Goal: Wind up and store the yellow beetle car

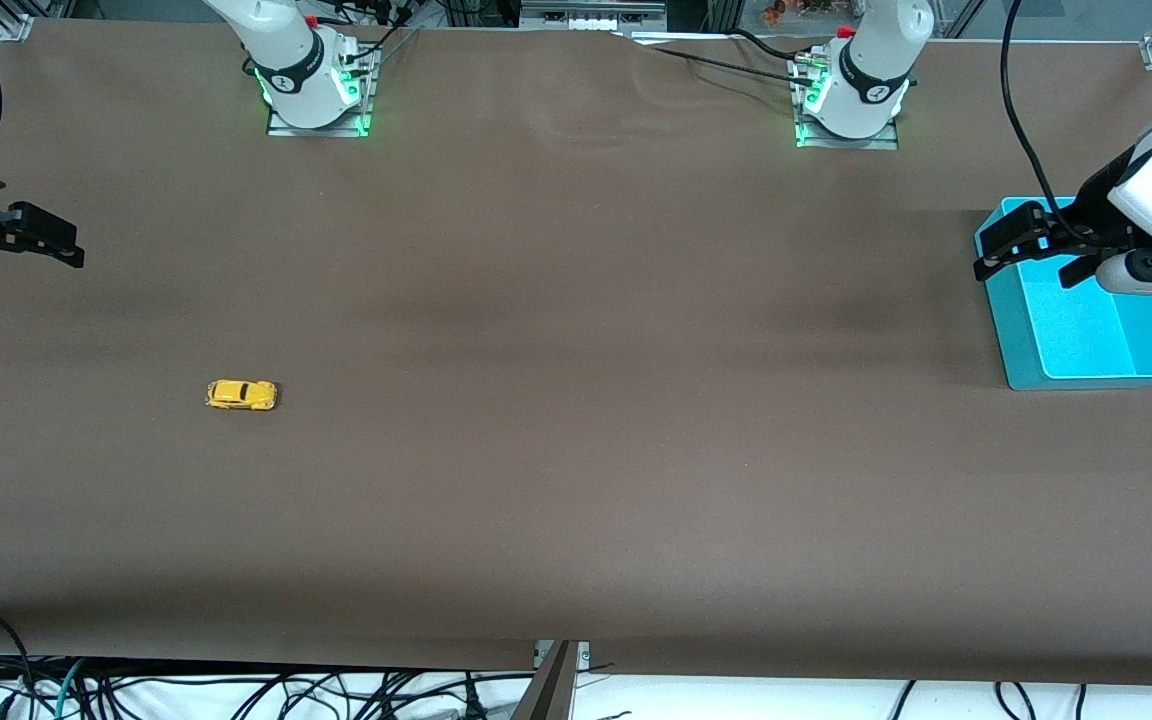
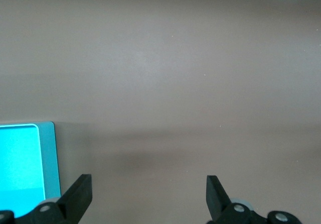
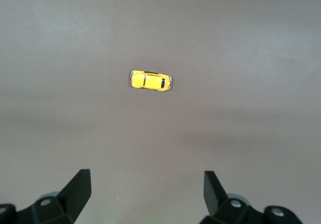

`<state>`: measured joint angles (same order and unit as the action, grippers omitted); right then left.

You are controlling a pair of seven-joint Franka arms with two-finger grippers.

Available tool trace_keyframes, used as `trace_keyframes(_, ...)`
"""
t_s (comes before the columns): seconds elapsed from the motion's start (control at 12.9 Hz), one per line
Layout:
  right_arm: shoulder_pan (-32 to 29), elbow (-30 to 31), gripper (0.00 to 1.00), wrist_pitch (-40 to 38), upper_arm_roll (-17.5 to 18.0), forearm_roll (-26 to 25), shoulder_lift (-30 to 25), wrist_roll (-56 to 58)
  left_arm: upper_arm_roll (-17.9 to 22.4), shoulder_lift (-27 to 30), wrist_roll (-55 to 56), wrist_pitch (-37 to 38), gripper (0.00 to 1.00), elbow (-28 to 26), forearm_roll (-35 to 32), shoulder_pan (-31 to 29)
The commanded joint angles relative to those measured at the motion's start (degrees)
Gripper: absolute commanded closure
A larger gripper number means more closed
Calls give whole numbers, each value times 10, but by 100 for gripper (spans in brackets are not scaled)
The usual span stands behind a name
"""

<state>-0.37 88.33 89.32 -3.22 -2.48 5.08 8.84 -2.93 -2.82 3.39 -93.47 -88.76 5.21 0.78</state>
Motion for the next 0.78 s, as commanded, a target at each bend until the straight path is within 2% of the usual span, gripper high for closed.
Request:
trace_keyframes(0.0, 0, -7, 1, -10, 1, 0, 2, -8, 3, -4, 5, 12, 0, 15, 13, 2)
trace_keyframes(0.7, 8, -5, 1, -11, 5, 2, 12, -6, 3, -4, 5, 12, 0, 15, 13, 2)
